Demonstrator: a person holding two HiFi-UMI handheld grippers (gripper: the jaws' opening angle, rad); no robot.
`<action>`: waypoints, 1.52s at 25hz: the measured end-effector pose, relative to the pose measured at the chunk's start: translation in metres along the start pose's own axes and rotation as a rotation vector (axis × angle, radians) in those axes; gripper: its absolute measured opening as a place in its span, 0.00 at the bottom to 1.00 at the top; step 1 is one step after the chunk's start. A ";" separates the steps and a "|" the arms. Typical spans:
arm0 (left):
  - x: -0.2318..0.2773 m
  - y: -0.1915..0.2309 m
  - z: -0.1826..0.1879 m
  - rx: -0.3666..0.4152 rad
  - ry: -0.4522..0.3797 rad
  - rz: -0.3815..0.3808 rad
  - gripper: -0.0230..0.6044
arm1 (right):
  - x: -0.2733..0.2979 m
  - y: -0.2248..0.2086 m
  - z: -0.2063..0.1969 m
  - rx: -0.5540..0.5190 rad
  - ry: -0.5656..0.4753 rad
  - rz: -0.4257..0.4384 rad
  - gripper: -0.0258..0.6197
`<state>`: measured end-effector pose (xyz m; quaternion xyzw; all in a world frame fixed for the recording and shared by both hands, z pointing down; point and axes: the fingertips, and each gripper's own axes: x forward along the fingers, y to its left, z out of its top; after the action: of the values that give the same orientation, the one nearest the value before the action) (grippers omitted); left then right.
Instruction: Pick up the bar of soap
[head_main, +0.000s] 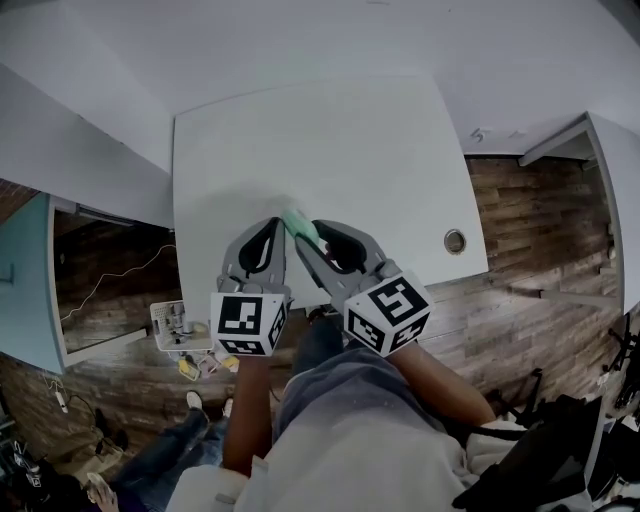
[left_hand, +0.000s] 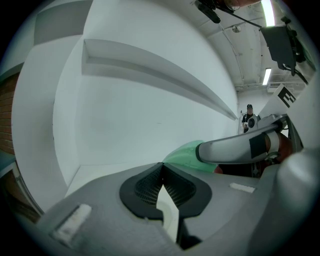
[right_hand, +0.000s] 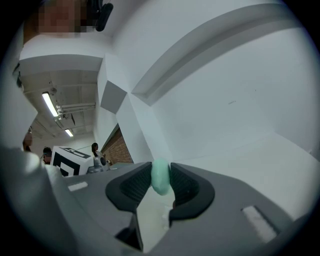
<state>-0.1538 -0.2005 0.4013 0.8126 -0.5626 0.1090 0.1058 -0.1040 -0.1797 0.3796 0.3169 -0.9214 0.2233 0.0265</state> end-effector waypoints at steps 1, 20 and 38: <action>0.001 0.000 0.000 0.000 0.000 0.000 0.04 | 0.000 -0.001 0.000 0.000 0.001 0.000 0.23; 0.005 0.005 0.004 0.003 -0.006 0.004 0.04 | 0.008 -0.004 0.000 -0.004 0.002 0.007 0.23; 0.006 0.010 0.007 0.009 -0.007 0.002 0.04 | 0.014 -0.003 0.002 -0.003 0.002 0.013 0.23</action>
<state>-0.1609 -0.2121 0.3967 0.8130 -0.5632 0.1087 0.1002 -0.1130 -0.1910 0.3819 0.3108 -0.9237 0.2224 0.0262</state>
